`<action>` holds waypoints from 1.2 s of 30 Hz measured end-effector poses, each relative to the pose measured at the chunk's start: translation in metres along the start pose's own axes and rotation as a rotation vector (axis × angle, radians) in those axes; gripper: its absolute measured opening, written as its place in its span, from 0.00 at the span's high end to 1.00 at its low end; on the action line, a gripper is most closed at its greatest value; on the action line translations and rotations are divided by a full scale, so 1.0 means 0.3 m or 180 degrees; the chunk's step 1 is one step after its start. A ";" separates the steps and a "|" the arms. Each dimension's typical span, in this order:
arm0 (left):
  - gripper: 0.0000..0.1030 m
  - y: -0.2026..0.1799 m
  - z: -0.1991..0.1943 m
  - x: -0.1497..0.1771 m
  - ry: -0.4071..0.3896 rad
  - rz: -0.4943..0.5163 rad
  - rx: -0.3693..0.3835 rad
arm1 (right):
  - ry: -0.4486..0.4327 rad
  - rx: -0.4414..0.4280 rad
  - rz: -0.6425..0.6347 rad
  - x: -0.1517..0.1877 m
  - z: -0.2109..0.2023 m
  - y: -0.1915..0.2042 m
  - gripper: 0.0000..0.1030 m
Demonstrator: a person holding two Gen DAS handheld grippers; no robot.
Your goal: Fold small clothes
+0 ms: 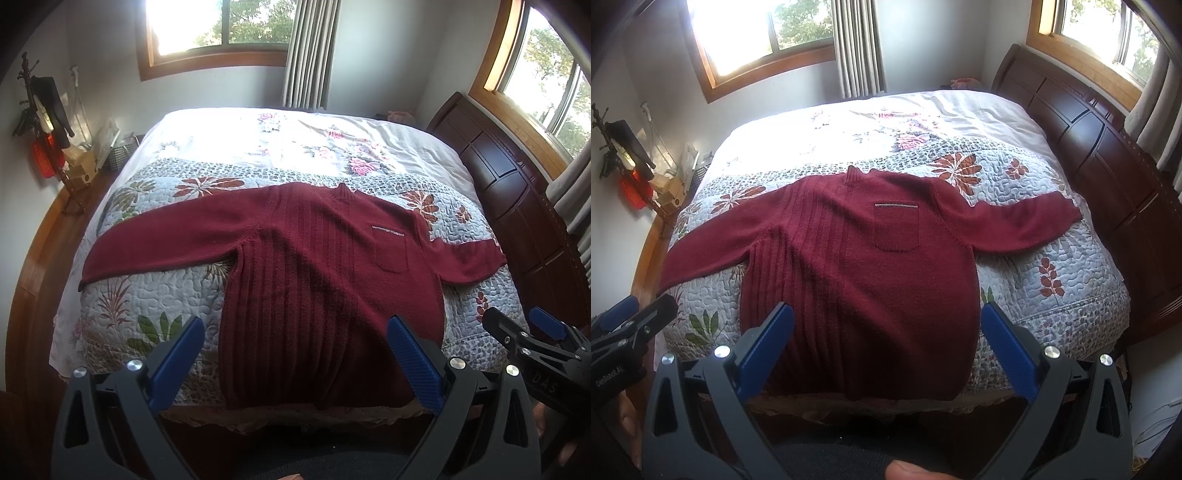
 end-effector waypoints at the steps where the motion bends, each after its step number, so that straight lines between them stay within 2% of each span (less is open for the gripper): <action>1: 0.04 0.001 0.001 0.000 0.0000 -0.0001 0.0000 | 0.0001 -0.0001 -0.0002 0.000 0.002 0.002 0.02; 21: 0.04 0.034 0.038 -0.014 0.0004 -0.0040 0.0008 | 0.0034 0.0029 -0.0050 -0.024 0.026 0.038 0.02; 24: 0.04 0.056 0.057 -0.023 -0.0088 -0.0054 0.0010 | 0.0000 0.0064 -0.0070 -0.037 0.037 0.043 0.02; 26: 0.04 0.068 0.067 -0.044 -0.0247 -0.0014 0.0166 | -0.0275 0.0033 -0.0077 -0.066 0.018 0.038 0.03; 28: 0.04 0.071 0.083 -0.051 -0.0397 -0.0007 0.0432 | -0.0800 0.0018 -0.0159 -0.106 -0.026 0.023 0.03; 29: 0.04 0.074 0.095 -0.055 -0.0414 -0.0009 0.0524 | -0.0997 -0.0023 -0.0267 -0.117 -0.037 0.019 0.02; 30: 0.04 0.071 0.119 -0.055 -0.0369 0.0031 0.0566 | -0.1073 -0.0013 -0.0357 -0.124 -0.031 0.007 0.02; 32: 0.04 0.055 0.163 -0.055 -0.0270 0.0169 0.0653 | -0.0872 0.0167 -0.0326 -0.130 0.026 -0.067 0.03; 36: 0.04 0.015 0.224 -0.076 -0.0128 0.0207 0.0829 | -0.0693 -0.0004 0.0190 -0.141 0.091 -0.288 0.03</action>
Point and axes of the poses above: each gripper's, at about its wrist camera, not at the fingertips, and z roughly the way its jaws point, y to its left, x to its underside, the point moved 9 cm from there along z, roughly the way its jaws point, and after that the axes turned 5 degrees about y, right-handed, at the moved point
